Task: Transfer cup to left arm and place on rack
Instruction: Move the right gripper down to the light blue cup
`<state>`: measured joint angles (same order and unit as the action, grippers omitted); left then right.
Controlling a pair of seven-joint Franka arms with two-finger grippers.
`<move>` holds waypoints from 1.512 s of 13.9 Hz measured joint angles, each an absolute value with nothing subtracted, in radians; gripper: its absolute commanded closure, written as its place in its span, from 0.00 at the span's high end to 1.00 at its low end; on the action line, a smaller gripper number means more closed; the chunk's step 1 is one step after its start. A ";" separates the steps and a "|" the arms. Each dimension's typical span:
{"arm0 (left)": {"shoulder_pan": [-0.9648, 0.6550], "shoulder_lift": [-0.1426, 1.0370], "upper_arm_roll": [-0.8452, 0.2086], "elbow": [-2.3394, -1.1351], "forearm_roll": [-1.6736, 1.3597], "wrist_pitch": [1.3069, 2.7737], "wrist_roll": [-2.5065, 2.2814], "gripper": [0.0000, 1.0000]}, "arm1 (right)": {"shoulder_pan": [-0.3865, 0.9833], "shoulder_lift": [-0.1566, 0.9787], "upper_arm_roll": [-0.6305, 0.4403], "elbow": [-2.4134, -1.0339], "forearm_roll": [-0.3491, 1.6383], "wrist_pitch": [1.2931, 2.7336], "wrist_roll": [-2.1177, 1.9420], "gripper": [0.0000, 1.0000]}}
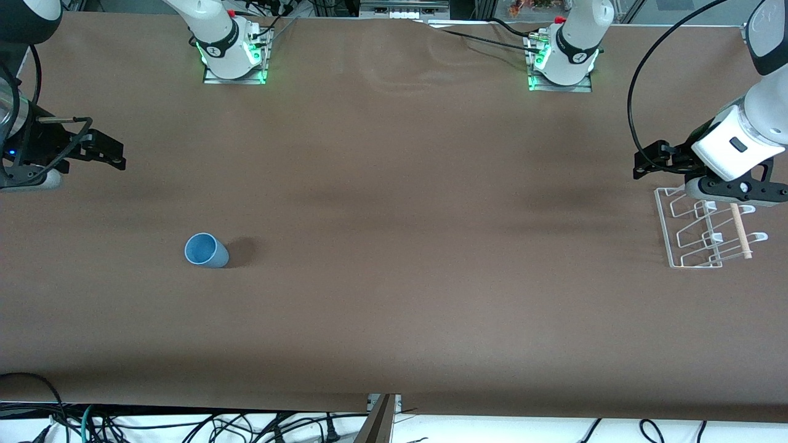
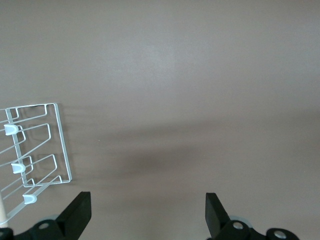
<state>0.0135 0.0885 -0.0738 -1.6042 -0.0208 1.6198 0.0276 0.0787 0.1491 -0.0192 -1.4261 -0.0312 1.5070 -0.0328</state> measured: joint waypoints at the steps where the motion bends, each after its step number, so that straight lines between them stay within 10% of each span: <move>1: 0.014 0.089 -0.074 -1.604 -0.021 1.620 0.028 1.00 | 0.079 0.150 -0.019 -1.426 -0.031 1.507 -0.033 1.00; 21: 0.013 0.089 -0.078 -1.603 -0.021 1.620 0.028 1.00 | 0.073 0.475 -0.021 -1.435 -0.037 1.741 -0.032 1.00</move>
<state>0.0132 0.0885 -0.0778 -1.6032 -0.0208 1.6198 0.0276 0.0730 0.4747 -0.0208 -1.4345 -0.0374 1.7409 -0.0317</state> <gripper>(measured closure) 0.000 0.000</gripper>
